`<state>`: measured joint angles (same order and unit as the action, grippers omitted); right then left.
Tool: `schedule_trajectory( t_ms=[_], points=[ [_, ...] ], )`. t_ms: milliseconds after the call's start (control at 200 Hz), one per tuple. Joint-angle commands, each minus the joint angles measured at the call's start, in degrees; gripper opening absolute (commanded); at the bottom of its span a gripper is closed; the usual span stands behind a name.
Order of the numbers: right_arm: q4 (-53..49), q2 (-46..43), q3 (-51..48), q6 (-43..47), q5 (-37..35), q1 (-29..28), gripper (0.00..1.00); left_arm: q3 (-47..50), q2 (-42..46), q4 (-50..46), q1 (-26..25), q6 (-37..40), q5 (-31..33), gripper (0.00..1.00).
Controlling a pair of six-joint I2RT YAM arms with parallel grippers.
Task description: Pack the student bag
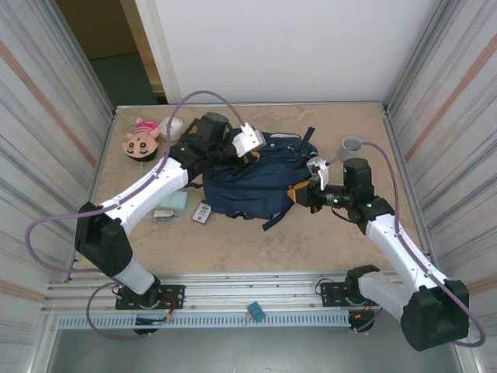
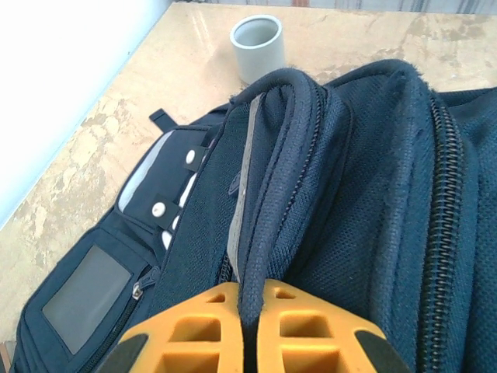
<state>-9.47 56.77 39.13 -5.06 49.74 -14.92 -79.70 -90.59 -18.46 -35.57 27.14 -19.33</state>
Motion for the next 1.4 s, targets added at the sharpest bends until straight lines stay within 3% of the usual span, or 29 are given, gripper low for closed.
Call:
schedule_trajectory(
  t_ms=[0,406,511,641,787,862,932,1152,1398],
  points=[
    [-3.08,1.92,4.61,-5.49,2.07,-2.36,0.00,-1.07,-0.83,6.13,-0.71,-5.17,9.45,0.00],
    [-14.49,8.11,12.72,-28.76,-0.61,-8.19,0.00,-3.08,-5.90,10.65,-5.59,-13.45,19.14,0.00],
    [-15.17,8.15,13.00,-30.81,-3.66,-11.36,0.00,-3.18,-6.87,11.70,-6.17,-13.52,17.68,0.00],
    [-13.64,9.18,13.03,-32.46,-5.96,-11.01,0.01,-2.38,-6.17,13.21,-6.17,-12.03,12.42,0.00],
    [-12.96,8.58,11.34,-36.90,-8.08,-6.60,0.29,0.54,-3.39,16.14,-5.11,-9.91,5.34,0.00],
    [-11.80,7.10,9.48,-39.73,-7.36,-3.62,0.56,2.46,-1.82,17.86,-4.06,-9.91,0.82,0.00],
    [-11.29,4.94,8.10,-41.51,-7.68,-1.76,0.66,3.96,-0.63,19.08,-3.31,-9.67,-2.24,0.00],
    [-6.44,0.74,3.12,-48.87,-8.82,3.72,0.74,6.21,0.70,21.84,-1.74,-9.43,-10.19,0.00],
    [7.83,2.12,-0.21,-57.96,-9.56,2.28,0.73,6.20,0.59,23.04,-1.60,-10.82,-14.59,0.00]
  ],
)
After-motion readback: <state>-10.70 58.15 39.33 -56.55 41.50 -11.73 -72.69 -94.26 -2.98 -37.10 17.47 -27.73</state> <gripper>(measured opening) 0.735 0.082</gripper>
